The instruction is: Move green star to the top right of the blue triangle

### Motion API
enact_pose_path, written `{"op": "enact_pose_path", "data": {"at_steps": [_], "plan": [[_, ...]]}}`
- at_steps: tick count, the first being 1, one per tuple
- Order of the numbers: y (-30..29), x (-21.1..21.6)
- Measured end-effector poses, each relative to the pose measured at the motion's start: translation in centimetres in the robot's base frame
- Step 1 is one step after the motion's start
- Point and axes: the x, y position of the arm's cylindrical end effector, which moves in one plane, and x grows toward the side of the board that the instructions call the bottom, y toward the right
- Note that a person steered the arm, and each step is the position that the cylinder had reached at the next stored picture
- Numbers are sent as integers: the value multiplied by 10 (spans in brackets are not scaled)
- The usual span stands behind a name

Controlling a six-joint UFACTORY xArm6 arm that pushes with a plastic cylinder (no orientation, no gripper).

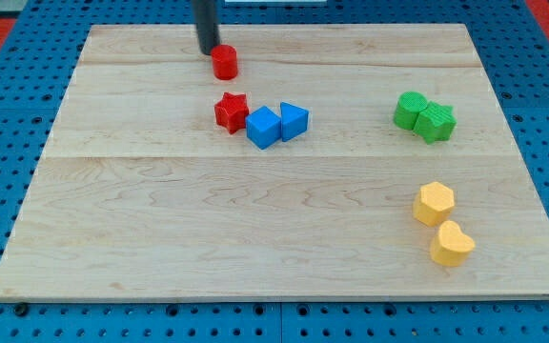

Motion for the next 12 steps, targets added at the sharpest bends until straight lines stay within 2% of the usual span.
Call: {"op": "enact_pose_path", "data": {"at_steps": [1, 2, 3, 5, 6, 7, 8, 9, 11, 12], "plan": [[44, 70], [74, 74], [69, 71], [283, 53], [337, 137], [296, 171], [216, 153], [203, 135], [221, 101], [201, 96]]}}
